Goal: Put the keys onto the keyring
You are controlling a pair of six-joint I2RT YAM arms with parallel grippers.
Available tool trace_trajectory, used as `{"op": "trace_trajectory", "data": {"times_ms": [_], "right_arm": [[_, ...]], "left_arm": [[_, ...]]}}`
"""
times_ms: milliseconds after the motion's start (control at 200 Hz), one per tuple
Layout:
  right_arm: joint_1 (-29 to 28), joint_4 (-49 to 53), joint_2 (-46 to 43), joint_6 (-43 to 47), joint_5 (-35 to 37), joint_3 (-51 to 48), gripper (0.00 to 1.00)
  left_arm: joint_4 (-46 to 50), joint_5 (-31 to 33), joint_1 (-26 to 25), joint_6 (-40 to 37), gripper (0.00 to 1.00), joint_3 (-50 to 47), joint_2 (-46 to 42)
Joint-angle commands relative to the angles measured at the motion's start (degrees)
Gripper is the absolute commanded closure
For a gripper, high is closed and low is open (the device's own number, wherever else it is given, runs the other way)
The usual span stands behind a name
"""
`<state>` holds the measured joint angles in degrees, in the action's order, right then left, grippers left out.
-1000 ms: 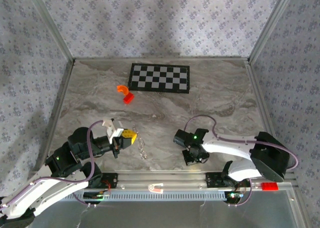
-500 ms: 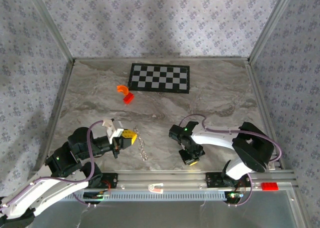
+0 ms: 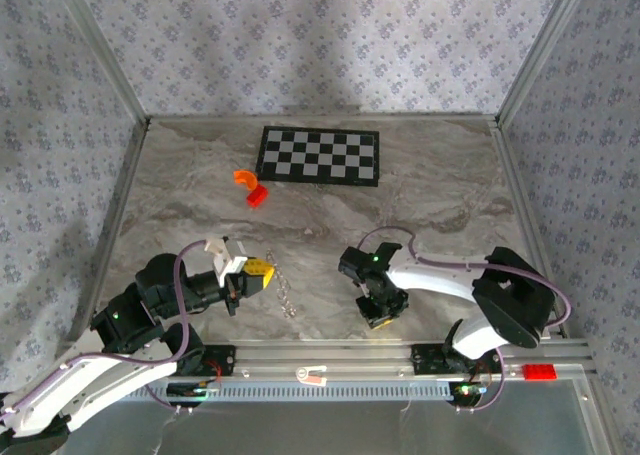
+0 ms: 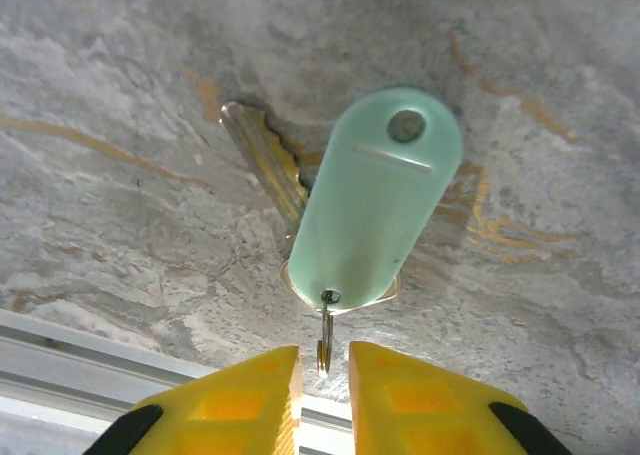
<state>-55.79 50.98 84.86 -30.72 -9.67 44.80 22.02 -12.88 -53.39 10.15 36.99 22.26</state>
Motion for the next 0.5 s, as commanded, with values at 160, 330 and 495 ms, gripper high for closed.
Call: {"op": "trace_trajectory", "data": {"times_ms": [160,330,495], "right_arm": [[-1.0,-0.9,-5.6,-3.4,3.2,-1.6,0.56],[-1.6,-2.2,-11.3,-5.9,5.0,-3.5,0.46],[-1.8,-2.9,-16.2,-9.6,6.4,-6.4,0.38]], "left_arm": [[-3.4,-0.9,-0.2,-0.3,1.0,1.0,0.8],[-3.6,-0.7,-0.2,-0.3,1.0,0.9,0.7],[-3.9,-1.1,-0.2,-0.6,1.0,1.0,1.4]]}}
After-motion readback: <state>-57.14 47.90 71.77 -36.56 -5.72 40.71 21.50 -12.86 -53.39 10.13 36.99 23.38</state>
